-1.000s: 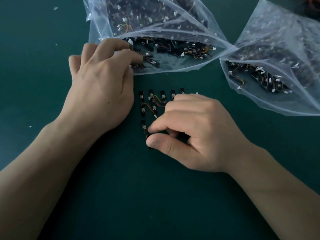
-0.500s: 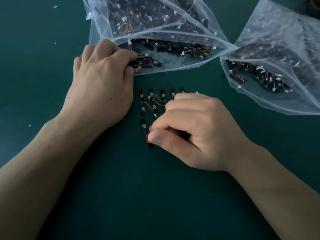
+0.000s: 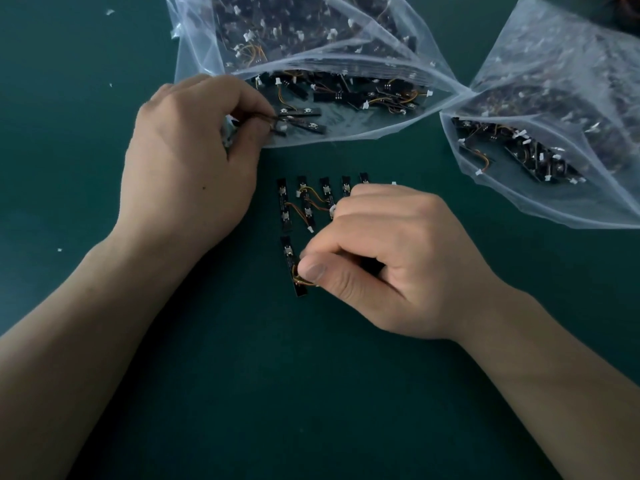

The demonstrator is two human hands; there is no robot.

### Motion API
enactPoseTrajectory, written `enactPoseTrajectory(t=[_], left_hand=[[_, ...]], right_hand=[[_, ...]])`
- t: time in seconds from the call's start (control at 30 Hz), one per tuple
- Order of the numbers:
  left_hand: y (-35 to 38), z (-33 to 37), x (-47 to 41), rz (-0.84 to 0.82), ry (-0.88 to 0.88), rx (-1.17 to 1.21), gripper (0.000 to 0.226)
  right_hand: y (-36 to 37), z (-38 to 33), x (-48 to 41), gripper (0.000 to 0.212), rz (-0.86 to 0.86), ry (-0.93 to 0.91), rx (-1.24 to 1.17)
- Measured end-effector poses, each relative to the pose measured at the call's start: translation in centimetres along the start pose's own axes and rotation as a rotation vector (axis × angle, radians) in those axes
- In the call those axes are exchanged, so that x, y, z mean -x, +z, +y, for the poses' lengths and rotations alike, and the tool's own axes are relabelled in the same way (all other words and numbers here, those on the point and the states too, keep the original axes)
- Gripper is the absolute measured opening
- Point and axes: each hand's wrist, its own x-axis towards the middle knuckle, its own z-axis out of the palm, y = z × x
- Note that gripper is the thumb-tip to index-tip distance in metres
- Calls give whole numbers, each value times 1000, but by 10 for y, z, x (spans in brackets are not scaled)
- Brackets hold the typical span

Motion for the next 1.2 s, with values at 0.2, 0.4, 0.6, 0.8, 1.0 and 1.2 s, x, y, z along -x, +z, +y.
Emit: enactPoseTrajectory(t=[0.2, 0.4, 0.6, 0.8, 1.0, 1.2], left_hand=[[0, -2, 1, -51, 35, -14, 15], [-1, -2, 1, -57, 71, -60, 13], [-6, 10, 2, 89, 174, -17, 15], [-5, 17, 6, -77, 427, 85, 16], [-4, 21, 11, -76, 307, 211, 25], [-5, 22, 11, -85, 309, 242, 14]], right_hand=[[1, 2, 0, 35, 47, 11, -39], [1, 3, 0, 38, 102, 27, -46], [-6, 3, -2, 15, 343, 143, -75], [-5, 5, -3, 26, 423, 205, 5], [-5, 3, -3, 3, 458, 289, -65], [-5, 2, -5, 14, 436, 294, -58]])
